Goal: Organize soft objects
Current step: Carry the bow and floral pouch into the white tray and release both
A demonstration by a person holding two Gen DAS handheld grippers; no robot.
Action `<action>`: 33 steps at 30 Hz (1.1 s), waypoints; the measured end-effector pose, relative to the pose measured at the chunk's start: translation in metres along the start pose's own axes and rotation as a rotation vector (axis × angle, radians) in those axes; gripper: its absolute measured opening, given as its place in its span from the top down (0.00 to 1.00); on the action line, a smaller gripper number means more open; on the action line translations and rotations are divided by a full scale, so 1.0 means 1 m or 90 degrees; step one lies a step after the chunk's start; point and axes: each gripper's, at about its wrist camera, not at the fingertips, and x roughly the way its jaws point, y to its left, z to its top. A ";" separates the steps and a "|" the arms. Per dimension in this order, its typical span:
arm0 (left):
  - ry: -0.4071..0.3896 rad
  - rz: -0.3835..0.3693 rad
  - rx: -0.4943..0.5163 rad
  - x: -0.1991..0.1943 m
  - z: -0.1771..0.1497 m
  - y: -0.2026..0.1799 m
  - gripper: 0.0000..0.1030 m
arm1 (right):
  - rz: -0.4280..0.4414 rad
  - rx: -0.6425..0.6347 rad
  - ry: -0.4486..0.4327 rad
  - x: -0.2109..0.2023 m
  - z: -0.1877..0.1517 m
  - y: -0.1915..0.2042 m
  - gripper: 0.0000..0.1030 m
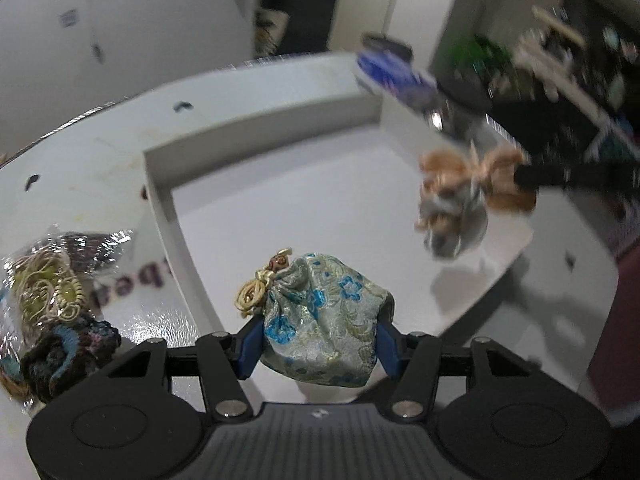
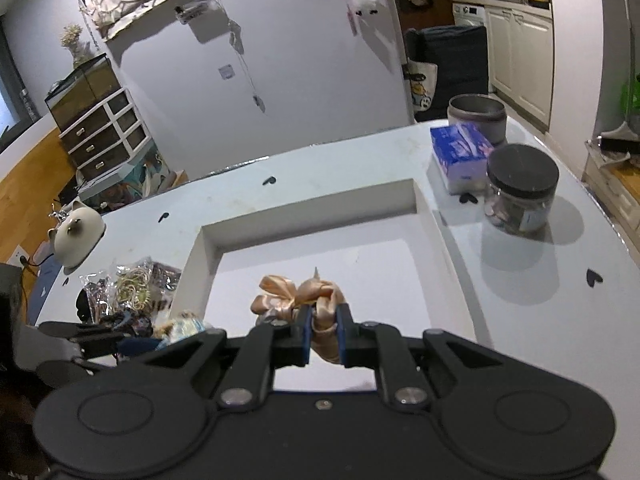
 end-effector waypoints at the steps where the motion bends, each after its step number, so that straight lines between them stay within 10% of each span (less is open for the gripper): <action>1: 0.012 -0.001 0.012 0.004 -0.001 0.002 0.44 | -0.001 0.001 0.003 0.003 0.000 0.000 0.87; 14: 0.097 -0.034 0.115 0.029 0.000 0.021 0.41 | -0.007 0.008 0.048 0.049 0.002 0.026 0.87; 19: 0.078 -0.057 0.102 0.021 0.000 0.025 0.24 | -0.011 0.010 0.058 0.067 0.004 0.040 0.87; 27: 0.001 -0.072 0.060 -0.004 0.017 0.024 0.32 | -0.030 0.025 0.072 0.084 -0.002 0.051 0.87; 33: 0.039 -0.052 0.068 0.013 0.019 0.016 0.44 | -0.045 0.056 0.080 0.101 -0.006 0.054 0.87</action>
